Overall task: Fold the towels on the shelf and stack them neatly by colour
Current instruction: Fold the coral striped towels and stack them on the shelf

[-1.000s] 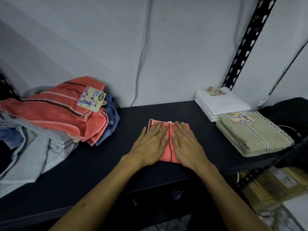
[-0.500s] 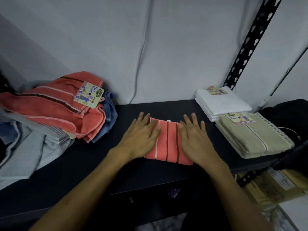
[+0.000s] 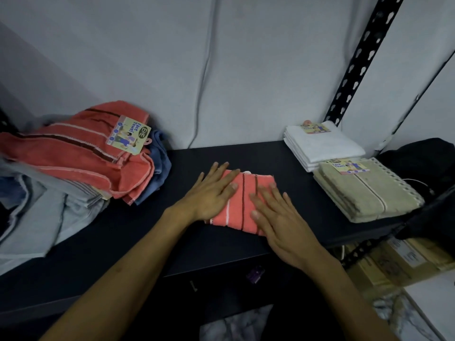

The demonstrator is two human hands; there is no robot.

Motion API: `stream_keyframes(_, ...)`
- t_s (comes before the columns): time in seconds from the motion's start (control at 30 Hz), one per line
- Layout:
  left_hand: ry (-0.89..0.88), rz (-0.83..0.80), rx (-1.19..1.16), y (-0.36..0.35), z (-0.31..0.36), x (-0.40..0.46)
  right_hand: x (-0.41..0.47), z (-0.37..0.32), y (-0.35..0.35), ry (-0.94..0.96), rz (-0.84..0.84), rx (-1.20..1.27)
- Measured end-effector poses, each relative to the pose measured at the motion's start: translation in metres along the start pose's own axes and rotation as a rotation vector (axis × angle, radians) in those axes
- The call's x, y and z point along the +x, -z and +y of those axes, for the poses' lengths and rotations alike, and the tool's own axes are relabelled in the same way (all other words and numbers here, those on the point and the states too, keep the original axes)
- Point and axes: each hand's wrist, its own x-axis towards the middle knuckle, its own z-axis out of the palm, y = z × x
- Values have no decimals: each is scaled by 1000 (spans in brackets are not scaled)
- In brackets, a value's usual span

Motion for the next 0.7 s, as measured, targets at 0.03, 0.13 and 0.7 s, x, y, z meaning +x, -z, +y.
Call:
stream_keyframes(0.03,-15,6,0,1,1,0,-9,2,2,58,-8,-41)
stream_keyframes(0.13,-96,230,90,4,10,-10,-28,3,4,122,42,-128)
stream_keyframes(0.7,-332,547,-447,-19,69,-106,-46,21,21,196,255,24)
